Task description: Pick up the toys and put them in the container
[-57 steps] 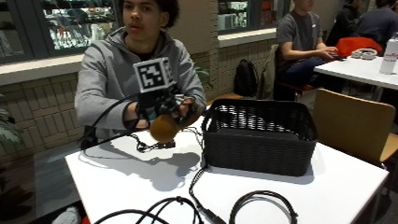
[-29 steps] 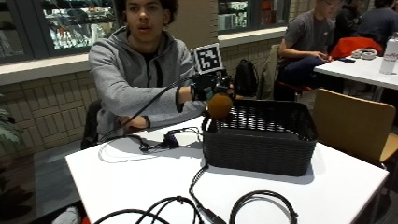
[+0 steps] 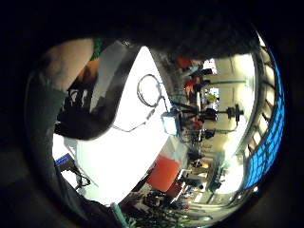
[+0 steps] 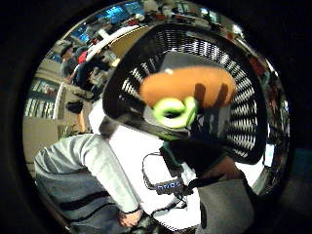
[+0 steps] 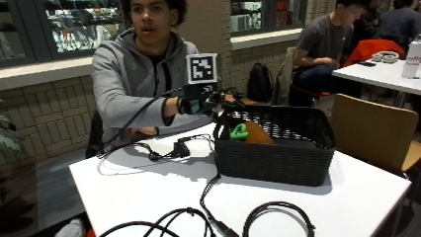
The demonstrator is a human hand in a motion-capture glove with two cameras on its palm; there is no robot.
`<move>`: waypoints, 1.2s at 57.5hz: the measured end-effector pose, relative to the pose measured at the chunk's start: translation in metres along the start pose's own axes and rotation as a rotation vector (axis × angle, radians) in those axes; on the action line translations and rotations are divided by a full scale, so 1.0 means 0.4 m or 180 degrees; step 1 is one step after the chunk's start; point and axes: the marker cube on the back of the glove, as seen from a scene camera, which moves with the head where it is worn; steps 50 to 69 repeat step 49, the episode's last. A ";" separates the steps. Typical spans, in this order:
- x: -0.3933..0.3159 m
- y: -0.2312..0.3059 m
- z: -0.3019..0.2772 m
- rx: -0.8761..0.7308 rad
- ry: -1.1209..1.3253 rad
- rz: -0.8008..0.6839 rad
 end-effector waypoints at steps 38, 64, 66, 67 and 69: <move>0.209 0.654 0.229 -0.0252 -0.0522 0.1574; 0.213 0.707 0.268 -0.0280 -0.0651 0.1623; 0.213 0.707 0.268 -0.0280 -0.0651 0.1623; 0.213 0.707 0.268 -0.0280 -0.0651 0.1623; 0.213 0.707 0.268 -0.0280 -0.0651 0.1623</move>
